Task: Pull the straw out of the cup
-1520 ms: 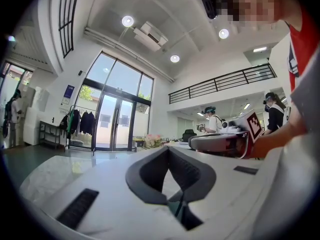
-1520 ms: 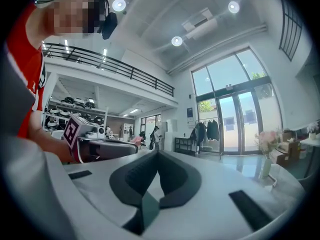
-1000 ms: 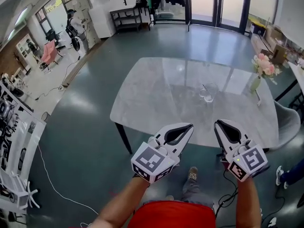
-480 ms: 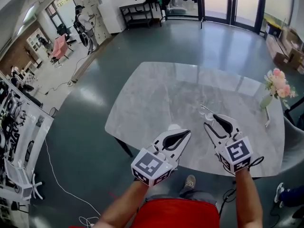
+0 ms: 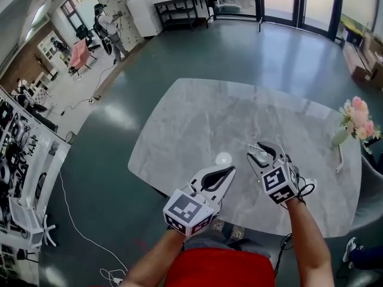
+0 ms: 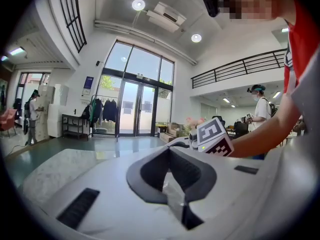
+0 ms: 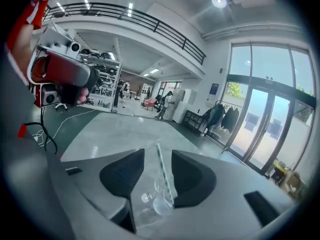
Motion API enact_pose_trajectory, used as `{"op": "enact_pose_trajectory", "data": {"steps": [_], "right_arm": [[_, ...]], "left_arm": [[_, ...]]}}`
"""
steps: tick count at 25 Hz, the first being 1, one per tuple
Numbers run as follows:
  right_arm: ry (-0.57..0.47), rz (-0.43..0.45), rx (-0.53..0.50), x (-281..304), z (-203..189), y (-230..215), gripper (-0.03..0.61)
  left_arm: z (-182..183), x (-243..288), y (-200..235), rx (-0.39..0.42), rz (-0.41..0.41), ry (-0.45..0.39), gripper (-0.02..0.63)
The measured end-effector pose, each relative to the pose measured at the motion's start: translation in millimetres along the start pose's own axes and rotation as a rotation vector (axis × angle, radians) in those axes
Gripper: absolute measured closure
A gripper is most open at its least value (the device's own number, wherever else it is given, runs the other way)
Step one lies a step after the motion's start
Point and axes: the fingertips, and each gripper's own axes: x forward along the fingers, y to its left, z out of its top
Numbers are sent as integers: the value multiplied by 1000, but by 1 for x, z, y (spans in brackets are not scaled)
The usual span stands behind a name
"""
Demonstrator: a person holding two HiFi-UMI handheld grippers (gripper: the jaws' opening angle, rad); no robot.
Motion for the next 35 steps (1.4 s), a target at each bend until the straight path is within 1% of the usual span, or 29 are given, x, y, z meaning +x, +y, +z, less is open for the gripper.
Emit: {"op": "enact_pose_trajectory", "data": {"steps": [6, 8, 9, 11, 12, 14, 16, 21, 28, 32, 35], "right_arm": [[68, 7, -31, 34, -22, -3, 387], [77, 1, -43, 39, -26, -5, 448], [78, -11, -51, 41, -26, -6, 465], [74, -45, -69, 41, -25, -9, 536], [72, -59, -76, 40, -24, -10, 557], [60, -79, -79, 37, -21, -15, 554], [39, -93, -59, 32, -16, -21, 554], [-47, -118, 39, 7, 7, -37, 552], [-258, -142, 280, -53, 44, -69, 552], [-359, -170, 372, -90, 64, -80, 552], [-419, -185, 442, -115, 69, -82, 552]], "left_arm": [[0, 12, 22, -3, 0, 11, 592], [1, 14, 28, -2, -5, 10, 594], [1, 15, 30, -3, -8, 10, 594], [-1, 16, 33, -5, -17, 13, 594], [-1, 17, 33, -5, -22, 15, 594], [-2, 20, 32, -1, -36, 17, 592], [-1, 23, 31, 2, -48, 16, 592], [3, 30, 28, 2, -64, 8, 594], [15, 39, 24, 3, -82, -26, 594], [22, 37, 20, 10, -101, -43, 592], [26, 34, 17, 6, -110, -51, 594]]}}
